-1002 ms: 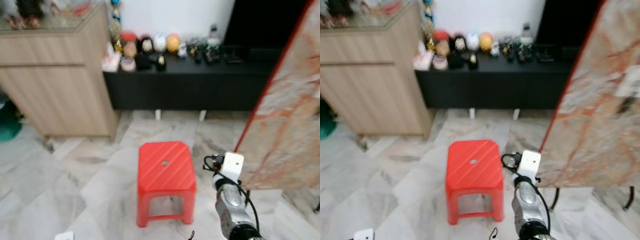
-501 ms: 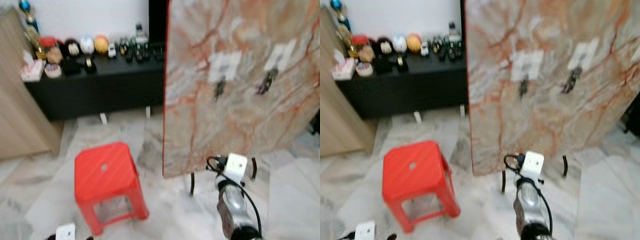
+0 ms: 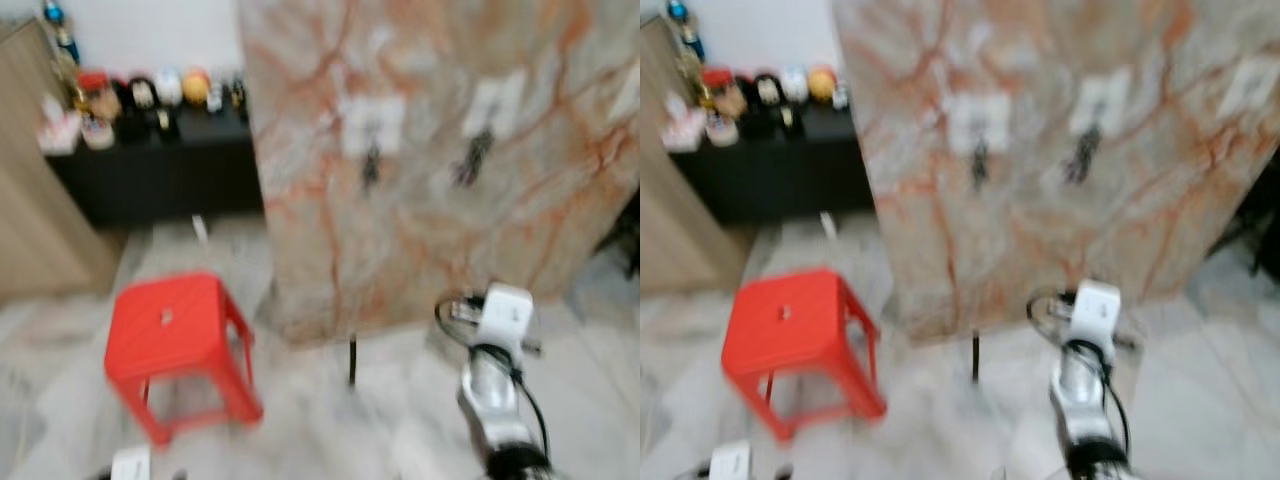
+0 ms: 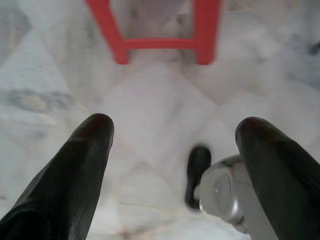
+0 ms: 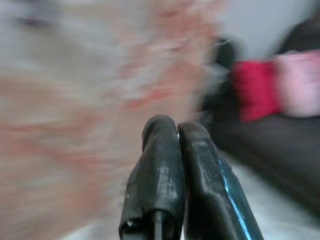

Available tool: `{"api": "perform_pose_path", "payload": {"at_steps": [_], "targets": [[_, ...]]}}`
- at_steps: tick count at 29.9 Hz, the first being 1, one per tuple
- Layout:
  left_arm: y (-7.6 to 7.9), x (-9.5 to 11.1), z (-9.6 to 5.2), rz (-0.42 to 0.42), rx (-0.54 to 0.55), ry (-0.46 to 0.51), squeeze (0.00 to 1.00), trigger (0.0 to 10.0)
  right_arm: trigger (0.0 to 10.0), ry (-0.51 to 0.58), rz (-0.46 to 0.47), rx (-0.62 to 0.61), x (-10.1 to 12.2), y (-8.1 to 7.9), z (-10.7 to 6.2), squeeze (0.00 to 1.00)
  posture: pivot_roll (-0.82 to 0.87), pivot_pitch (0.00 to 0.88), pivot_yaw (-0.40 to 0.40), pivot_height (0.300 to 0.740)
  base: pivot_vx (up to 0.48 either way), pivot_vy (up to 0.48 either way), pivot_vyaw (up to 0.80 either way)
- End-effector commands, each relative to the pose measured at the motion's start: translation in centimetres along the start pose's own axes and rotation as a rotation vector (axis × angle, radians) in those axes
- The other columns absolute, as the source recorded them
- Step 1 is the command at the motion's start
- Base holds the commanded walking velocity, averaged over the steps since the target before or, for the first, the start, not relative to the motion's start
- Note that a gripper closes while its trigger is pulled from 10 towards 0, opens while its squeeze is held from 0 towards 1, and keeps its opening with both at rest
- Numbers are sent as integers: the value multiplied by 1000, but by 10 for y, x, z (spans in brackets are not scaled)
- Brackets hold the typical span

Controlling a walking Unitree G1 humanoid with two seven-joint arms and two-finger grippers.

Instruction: Hang keys on a hook

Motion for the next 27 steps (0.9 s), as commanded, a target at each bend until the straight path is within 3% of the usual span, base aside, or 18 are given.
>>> {"api": "perform_pose_path", "payload": {"at_steps": [1,6,9,10,11,14,18,27], "targets": [[-7,-5,-2,18,10,-19,0,10000,10000,72,-29,-50,17,-3,3,0,55,51,17,740,0,-349,0],[-5,-4,-1,19,7,-16,0,10000,10000,78,-46,-81,18,0,4,0,54,51,18,740,0,-349,0],[-4,-4,-1,20,4,-14,0,10000,10000,51,-42,-55,13,-6,3,0,53,52,18,740,0,-347,0],[-4,-4,-1,21,3,-13,0,10000,10000,4,28,-5,8,-15,0,0,53,52,18,740,0,-345,0],[-4,-4,-1,21,3,-13,0,10000,10000,4,28,-5,8,-15,0,0,53,52,18,740,0,-345,0],[-3,-3,-1,18,1,-12,0,10000,10000,-103,140,82,-3,-32,-7,0,54,49,16,740,0,0,0],[-2,-3,-1,15,0,-10,0,10000,10000,-221,239,105,-17,-40,-13,0,56,46,13,740,0,0,0],[2,0,0,6,-3,-1,0,10000,10000,-282,272,150,-26,-41,-13,0,50,40,9,740,0,0,0]]}}
Point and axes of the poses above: a point about 5 cm out from each wrist's last joint towards the gripper, its own z axis pointing out of the wrist towards the gripper, its own x axis along the axis of the wrist's last joint, y = z × x, the point moved 4 cm from there along z, pointing out of the wrist towards the gripper, and after that the axes turned 8 degrees about z, right-handed, at the moved point
